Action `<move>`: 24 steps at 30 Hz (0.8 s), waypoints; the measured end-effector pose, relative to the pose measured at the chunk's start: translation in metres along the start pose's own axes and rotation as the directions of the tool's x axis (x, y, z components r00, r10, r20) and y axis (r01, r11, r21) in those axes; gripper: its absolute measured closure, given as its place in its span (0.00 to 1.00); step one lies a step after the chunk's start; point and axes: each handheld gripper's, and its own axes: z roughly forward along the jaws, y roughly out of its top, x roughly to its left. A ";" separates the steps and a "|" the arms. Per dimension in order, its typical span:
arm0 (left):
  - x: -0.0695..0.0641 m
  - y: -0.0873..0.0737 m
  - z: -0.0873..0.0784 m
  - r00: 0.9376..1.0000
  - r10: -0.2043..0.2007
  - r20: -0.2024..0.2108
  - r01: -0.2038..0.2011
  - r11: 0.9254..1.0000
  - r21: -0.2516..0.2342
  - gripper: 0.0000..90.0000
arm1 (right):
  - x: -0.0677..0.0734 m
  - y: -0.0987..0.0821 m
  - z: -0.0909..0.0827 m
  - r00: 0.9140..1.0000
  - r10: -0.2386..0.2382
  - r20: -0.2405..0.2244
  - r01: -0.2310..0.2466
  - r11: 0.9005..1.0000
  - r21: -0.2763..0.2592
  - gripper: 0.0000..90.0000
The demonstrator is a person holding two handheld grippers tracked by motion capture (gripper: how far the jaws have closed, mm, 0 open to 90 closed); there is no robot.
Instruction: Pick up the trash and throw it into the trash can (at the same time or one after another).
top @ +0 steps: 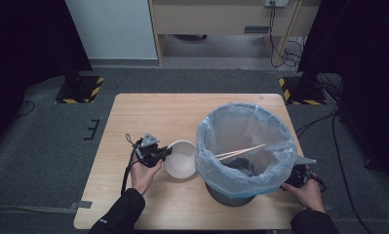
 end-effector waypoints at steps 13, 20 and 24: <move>0.008 0.034 -0.062 0.998 0.008 -0.069 -0.022 0.978 -0.207 0.93 | 0.000 0.000 0.000 1.000 0.000 0.000 0.000 1.000 0.000 0.02; 0.010 0.048 -0.091 0.996 -0.004 -0.086 -0.022 0.953 -0.303 0.93 | 0.000 0.000 0.000 1.000 0.000 0.000 0.000 1.000 0.000 0.02; 0.007 0.054 -0.104 0.995 0.001 -0.096 -0.034 0.938 -0.345 0.93 | 0.000 0.000 0.000 1.000 0.000 0.000 0.000 1.000 0.000 0.02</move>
